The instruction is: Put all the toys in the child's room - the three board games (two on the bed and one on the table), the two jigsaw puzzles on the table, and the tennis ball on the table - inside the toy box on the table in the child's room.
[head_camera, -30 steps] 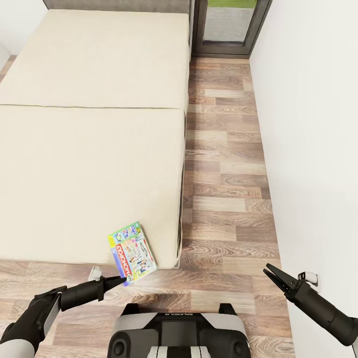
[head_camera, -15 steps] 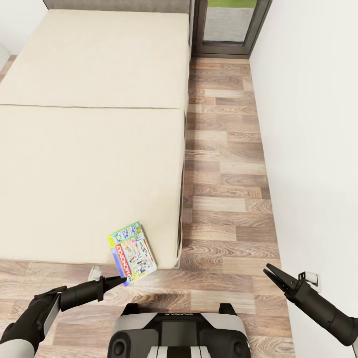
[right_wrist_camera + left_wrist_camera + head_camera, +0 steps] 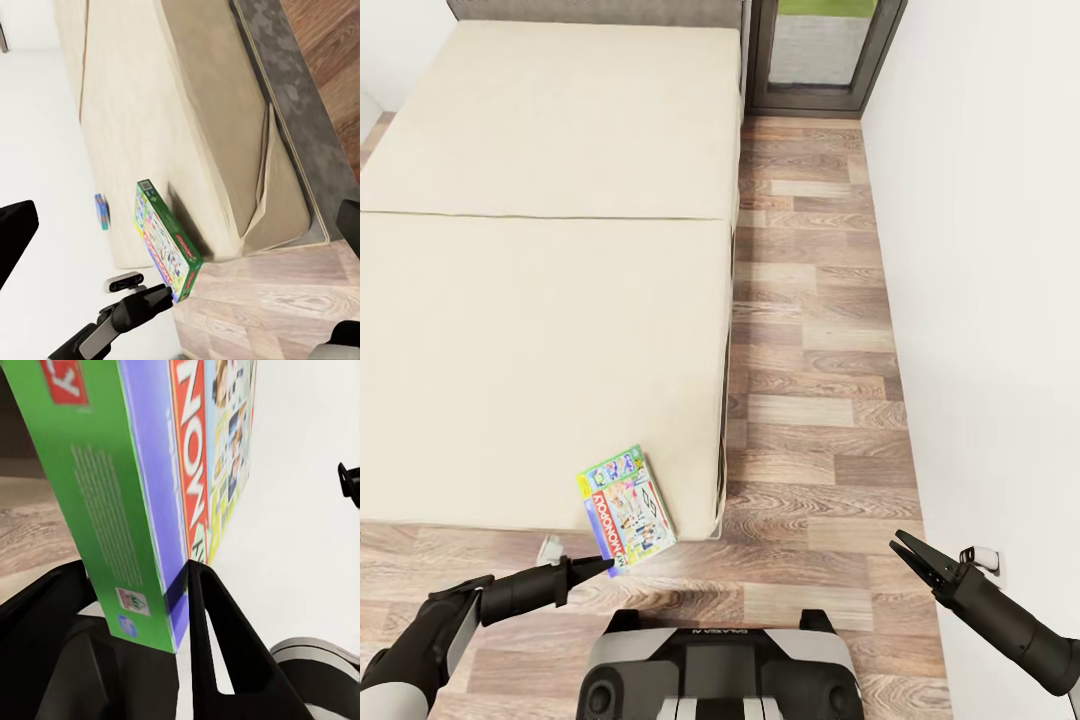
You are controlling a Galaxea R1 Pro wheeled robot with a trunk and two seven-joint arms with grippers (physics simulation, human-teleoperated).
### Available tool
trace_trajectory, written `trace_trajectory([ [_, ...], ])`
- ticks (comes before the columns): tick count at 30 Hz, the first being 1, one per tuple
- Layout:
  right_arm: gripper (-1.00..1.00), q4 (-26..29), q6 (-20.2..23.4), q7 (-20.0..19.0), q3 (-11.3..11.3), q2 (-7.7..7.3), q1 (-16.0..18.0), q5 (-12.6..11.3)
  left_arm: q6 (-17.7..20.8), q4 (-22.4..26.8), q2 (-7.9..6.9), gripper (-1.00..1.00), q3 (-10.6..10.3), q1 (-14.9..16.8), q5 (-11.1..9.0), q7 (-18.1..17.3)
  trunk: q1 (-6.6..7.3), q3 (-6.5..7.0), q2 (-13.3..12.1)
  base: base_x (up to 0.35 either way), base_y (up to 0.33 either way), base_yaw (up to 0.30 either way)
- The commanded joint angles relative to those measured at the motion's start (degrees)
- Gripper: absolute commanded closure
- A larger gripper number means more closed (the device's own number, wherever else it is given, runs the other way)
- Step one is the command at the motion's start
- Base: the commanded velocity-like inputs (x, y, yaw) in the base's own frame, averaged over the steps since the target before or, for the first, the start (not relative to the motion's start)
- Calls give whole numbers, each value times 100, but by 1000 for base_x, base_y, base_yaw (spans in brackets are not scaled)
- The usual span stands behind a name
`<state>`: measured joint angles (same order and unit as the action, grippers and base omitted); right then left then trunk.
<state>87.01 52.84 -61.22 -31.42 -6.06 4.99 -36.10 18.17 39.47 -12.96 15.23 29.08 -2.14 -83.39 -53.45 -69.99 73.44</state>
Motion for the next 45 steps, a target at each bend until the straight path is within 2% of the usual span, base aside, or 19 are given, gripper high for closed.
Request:
trace_trajectory([
  [1, -100, 0, 25, -13, -4, 0, 2, -3, 59, 0, -5, 100, 1, 1, -6, -25, 22, 17, -40, 0, 0, 0],
  [32, -100, 0, 25, -13, -4, 0, 2, -3, 95, 18, -17, 100, 4, 1, 8, -150, 703, 573, -1283, 0, 0, 0],
  [35, -100, 0, 25, -13, -4, 0, 2, -3, 443, 264, -28, 100, -5, 1, 29, -309, 769, 627, -1403, 0, 0, 0],
  [45, -100, 14, 25, -13, -4, 0, 2, -5, 1000, 785, -87, 100, 6, -7, 55, -637, 989, 806, -1805, 0, 0, 0],
])
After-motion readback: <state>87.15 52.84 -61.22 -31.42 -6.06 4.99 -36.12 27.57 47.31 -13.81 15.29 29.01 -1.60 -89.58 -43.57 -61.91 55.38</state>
